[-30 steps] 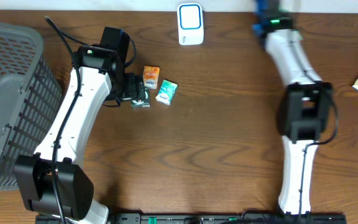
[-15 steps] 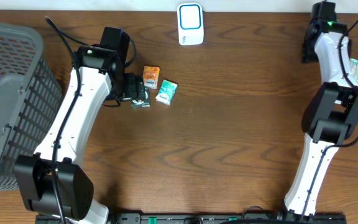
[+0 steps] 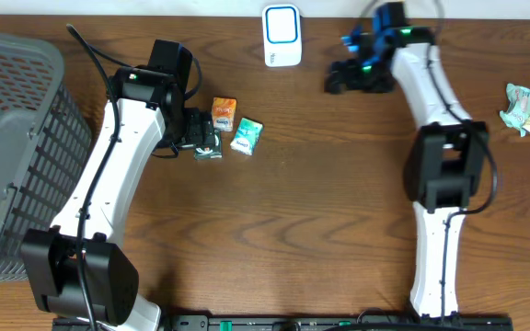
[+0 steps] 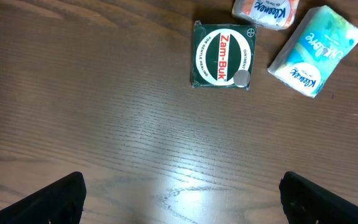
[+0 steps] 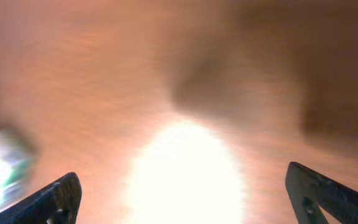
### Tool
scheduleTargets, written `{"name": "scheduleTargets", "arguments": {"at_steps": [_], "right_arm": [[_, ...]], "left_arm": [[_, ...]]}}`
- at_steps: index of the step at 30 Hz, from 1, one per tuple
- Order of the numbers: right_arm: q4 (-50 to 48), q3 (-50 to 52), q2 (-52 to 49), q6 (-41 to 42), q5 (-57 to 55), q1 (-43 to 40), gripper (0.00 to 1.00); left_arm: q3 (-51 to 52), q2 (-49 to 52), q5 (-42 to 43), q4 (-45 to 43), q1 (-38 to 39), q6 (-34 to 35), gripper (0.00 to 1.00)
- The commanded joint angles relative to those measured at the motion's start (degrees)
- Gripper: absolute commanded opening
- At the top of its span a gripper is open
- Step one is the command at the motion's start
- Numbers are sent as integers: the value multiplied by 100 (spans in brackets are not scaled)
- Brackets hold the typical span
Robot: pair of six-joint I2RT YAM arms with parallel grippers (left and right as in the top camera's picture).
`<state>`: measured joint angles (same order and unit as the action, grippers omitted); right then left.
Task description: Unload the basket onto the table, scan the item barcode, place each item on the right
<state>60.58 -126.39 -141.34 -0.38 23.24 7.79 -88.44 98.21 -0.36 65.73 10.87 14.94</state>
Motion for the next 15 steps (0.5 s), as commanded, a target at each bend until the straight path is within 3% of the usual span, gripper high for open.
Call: {"name": "scheduleTargets", "arguments": {"at_steps": [1, 15], "right_arm": [[254, -68, 247, 101, 901, 402, 99], [863, -68, 247, 103, -236, 1967, 99]], "left_arm": [[-76, -17, -57, 20, -31, -33, 98], [-76, -17, -55, 20, -31, -33, 98]]}}
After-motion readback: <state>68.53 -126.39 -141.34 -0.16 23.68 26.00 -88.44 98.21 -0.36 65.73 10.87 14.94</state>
